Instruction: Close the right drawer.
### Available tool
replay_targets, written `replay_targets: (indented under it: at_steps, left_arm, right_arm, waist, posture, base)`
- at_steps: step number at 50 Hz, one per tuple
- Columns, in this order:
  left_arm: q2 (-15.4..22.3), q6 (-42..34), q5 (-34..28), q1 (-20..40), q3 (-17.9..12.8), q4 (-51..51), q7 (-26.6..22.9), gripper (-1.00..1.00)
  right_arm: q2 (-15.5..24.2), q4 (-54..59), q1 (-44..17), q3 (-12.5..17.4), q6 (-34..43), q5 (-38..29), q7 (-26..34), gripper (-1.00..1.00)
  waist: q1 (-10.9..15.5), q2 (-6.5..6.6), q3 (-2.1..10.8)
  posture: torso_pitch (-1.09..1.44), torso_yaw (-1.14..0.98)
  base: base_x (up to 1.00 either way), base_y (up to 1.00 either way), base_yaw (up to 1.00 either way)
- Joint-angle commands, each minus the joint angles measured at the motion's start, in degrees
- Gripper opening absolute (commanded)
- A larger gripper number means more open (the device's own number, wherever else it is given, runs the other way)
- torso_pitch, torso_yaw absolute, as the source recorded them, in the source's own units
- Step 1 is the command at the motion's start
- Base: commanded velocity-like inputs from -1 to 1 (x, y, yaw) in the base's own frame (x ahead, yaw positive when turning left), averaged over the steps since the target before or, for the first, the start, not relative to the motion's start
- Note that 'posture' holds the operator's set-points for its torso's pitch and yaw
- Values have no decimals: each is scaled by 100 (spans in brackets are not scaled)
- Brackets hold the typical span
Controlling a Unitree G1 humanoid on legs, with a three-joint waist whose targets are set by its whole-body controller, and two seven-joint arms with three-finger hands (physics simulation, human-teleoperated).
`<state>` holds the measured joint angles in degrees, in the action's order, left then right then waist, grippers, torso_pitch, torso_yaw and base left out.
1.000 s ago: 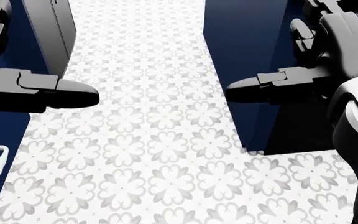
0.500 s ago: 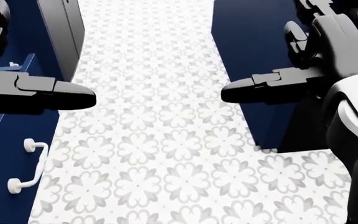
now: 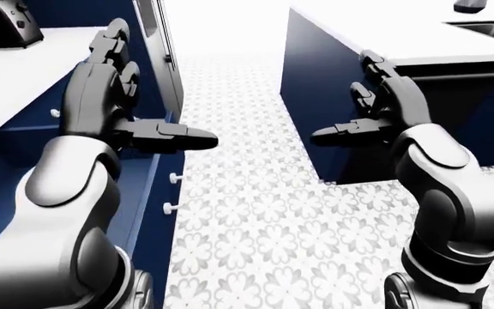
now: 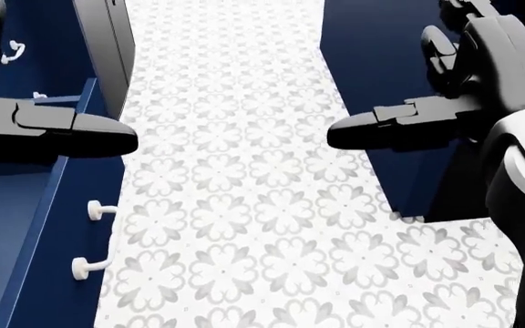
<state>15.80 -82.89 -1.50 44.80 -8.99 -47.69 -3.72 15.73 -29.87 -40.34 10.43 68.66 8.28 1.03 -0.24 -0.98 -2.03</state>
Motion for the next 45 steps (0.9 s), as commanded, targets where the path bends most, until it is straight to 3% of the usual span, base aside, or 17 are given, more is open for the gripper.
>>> replay_targets:
  at_steps: [1, 3, 5, 7, 9, 14, 16, 17, 19, 26, 30, 31, 33, 38, 40, 42, 45]
  left_arm:
    - [17, 184, -8, 118, 0, -15, 5, 100]
    - [23, 136, -7, 153, 3, -39, -1, 100]
    - [32, 117, -7, 163, -9, -52, -12, 100]
    - [36, 121, -7, 162, -17, -45, -17, 100]
    - [46, 78, -7, 186, -21, -71, -24, 100]
    - [37, 83, -16, 174, -8, -76, -19, 100]
    - [28, 90, -20, 162, 3, -80, -16, 100]
    - [22, 95, -21, 149, 6, -89, -14, 100]
    - [17, 136, -25, 127, -8, -58, -17, 100]
    - [24, 108, -30, 162, 2, -59, -20, 100]
    - [70, 11, -23, 212, -43, -121, -55, 100]
    - [72, 13, -21, 208, -53, -119, -61, 100]
    - [52, 59, -23, 161, -42, -113, -50, 100]
    - [47, 64, -19, 172, -41, -101, -48, 100]
    - [47, 62, -19, 160, -41, -114, -48, 100]
    - [52, 49, -15, 171, -51, -120, -53, 100]
    - [55, 32, -14, 183, -50, -127, -50, 100]
  right_arm:
    - [60, -85, -133, 60, -147, -31, -24, 100]
    - [64, -123, -167, 57, -85, -25, -35, 100]
    - [60, -129, -183, 43, -72, -24, -41, 100]
    - [62, -133, -183, 39, -69, -27, -42, 100]
    - [60, -169, -183, 46, -39, -21, -42, 100]
    - [57, -175, -165, 47, -50, -21, -36, 100]
    - [56, -182, -153, 45, -58, -20, -32, 100]
    - [57, -175, -150, 46, -65, -21, -31, 100]
    - [59, -147, -133, 50, -103, -26, -25, 100]
    - [39, -126, -128, 51, -121, -10, -19, 100]
    - [51, -197, -91, 54, -102, -10, -18, 100]
    - [53, -180, -89, 57, -115, -9, -13, 100]
    - [46, -193, -95, 60, -94, 5, -12, 100]
    - [57, -173, -131, 62, -84, 14, -10, 100]
    - [54, -191, -130, 65, -69, 21, -12, 100]
    - [59, -191, -145, 70, -56, 26, -14, 100]
    - [65, -189, -148, 76, -51, 30, -18, 100]
  waist:
    - [-14, -14, 78]
    - [0, -286, 123]
    - [-32, -181, 115]
    - [9, -244, 141]
    - [25, -172, 166]
    - [4, 183, 75]
    - [-19, 610, 184]
    - [1, 464, 173]
    - [-2, 445, 91]
    - [-14, 65, 88]
    - [20, -343, 114]
    - [-28, -137, 103]
    - [16, -255, 150]
    - [30, -18, 89]
    - [5, 173, 77]
    - [-25, 584, 179]
    - [-10, 464, 104]
  posture:
    - [0, 0]
    - [0, 0]
    - [0, 0]
    - [0, 0]
    - [0, 0]
    - [0, 0]
    - [0, 0]
    - [0, 0]
    - [0, 0]
    - [0, 0]
    - [0, 0]
    - [0, 0]
    - [0, 0]
    - [0, 0]
    - [0, 0]
    - [0, 0]
    - [0, 0]
  base:
    - [0, 23, 0]
    - [0, 22, 0]
    - [0, 22, 0]
    - [0, 22, 0]
    - [0, 22, 0]
    - [0, 22, 0]
    - [0, 22, 0]
    - [0, 22, 0]
    - [0, 22, 0]
    - [0, 22, 0]
    - [0, 22, 0]
    - [0, 23, 0]
    - [0, 22, 0]
    - [0, 22, 0]
    - [0, 22, 0]
    - [0, 22, 0]
    - [0, 22, 0]
